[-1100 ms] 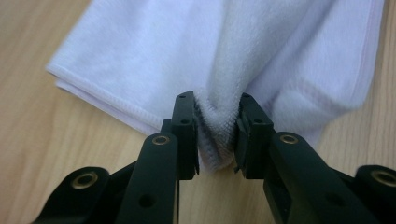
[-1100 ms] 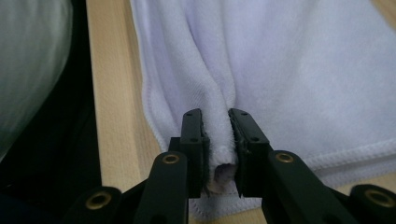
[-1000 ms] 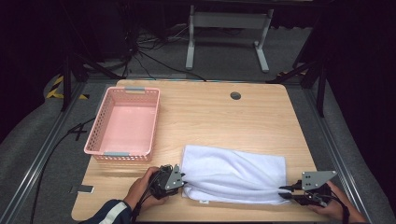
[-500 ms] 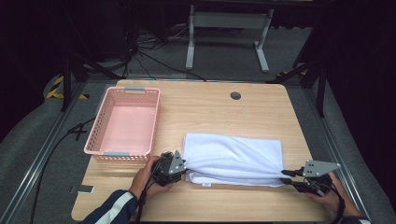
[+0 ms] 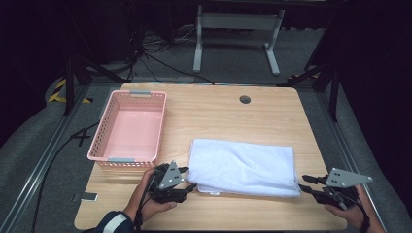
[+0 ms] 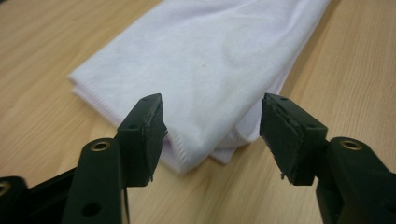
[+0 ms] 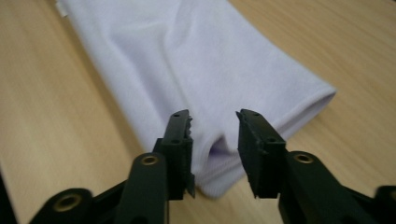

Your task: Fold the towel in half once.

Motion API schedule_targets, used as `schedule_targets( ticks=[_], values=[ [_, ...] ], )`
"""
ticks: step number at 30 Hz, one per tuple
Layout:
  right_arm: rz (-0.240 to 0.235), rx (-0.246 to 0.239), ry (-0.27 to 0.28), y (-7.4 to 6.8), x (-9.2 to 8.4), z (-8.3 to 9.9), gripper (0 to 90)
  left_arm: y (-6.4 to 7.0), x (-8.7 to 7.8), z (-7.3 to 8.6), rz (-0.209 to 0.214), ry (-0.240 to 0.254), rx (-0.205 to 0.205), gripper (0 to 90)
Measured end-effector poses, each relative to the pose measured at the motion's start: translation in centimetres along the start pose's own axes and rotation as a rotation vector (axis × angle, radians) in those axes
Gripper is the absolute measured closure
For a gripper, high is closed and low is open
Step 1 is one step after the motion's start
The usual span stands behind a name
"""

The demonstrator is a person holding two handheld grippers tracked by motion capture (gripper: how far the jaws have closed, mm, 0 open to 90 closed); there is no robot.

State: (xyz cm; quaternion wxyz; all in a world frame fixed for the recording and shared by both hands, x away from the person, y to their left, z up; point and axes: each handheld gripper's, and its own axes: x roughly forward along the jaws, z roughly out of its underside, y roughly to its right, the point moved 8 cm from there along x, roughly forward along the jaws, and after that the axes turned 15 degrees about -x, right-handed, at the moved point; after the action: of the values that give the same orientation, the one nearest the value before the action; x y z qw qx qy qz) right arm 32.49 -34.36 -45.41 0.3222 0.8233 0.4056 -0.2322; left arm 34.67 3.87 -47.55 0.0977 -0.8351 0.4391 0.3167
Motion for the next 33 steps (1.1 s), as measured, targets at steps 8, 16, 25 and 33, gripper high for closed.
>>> schedule_targets(
  ticks=[8,16,25,33],
  values=[
    [0.013,0.148,-0.105,0.4,6.3,0.5,70.8,1.6,4.0,2.7,0.017,-0.183,0.074,39.7],
    [0.085,0.17,-0.106,1.5,5.5,0.6,63.3,2.3,0.4,4.2,0.022,-0.157,0.039,44.5],
    [0.0,0.088,-0.008,1.7,9.7,-8.5,51.3,0.5,-0.4,4.6,-0.044,-0.078,-0.159,22.3],
    [-0.212,-0.027,0.034,-0.9,18.8,-18.8,44.8,1.7,2.0,3.9,-0.067,-0.093,-0.126,17.9]
  ],
)
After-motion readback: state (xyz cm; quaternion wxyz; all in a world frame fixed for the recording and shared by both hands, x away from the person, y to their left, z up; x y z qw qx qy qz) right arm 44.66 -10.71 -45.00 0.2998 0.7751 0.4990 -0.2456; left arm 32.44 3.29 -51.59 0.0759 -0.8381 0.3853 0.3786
